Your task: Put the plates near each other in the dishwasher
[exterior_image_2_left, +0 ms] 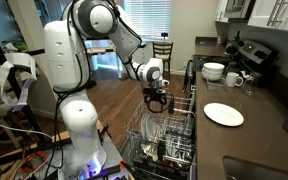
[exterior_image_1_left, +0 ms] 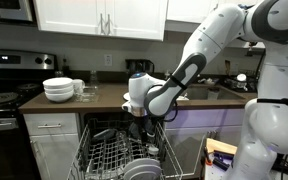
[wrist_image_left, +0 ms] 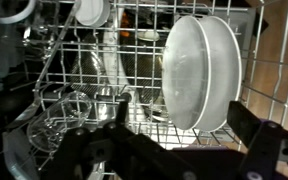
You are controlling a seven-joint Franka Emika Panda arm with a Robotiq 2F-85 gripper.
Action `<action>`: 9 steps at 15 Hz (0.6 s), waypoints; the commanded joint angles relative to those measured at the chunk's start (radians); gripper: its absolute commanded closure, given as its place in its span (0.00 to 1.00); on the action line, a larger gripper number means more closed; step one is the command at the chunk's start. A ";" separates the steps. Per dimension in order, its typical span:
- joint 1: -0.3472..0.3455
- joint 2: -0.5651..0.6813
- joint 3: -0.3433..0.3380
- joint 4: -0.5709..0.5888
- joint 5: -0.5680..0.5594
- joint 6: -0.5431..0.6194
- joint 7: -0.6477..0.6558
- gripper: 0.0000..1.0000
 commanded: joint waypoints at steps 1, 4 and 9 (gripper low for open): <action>0.027 -0.079 -0.025 -0.042 -0.270 0.034 0.225 0.00; 0.019 -0.099 -0.028 -0.033 -0.502 -0.007 0.435 0.00; 0.001 -0.104 -0.041 -0.020 -0.809 -0.054 0.725 0.00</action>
